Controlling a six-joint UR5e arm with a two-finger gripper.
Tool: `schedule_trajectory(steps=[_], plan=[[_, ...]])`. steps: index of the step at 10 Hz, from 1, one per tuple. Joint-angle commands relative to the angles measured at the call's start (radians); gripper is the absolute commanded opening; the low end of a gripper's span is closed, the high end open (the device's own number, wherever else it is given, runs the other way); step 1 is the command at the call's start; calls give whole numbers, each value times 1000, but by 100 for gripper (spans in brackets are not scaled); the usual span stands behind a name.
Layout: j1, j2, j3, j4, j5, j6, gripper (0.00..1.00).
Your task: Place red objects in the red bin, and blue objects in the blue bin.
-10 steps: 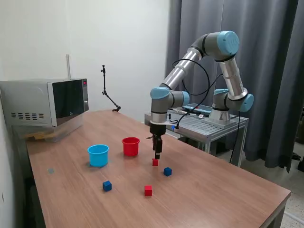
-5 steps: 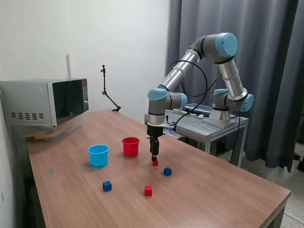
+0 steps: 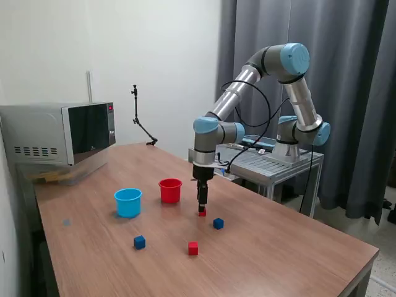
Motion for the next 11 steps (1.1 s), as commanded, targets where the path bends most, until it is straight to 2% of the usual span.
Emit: schedule_trajectory(steps=[1, 11], plan=[[10, 2, 14, -5, 0, 27, 100], [12, 7, 19, -45, -2, 22, 100]])
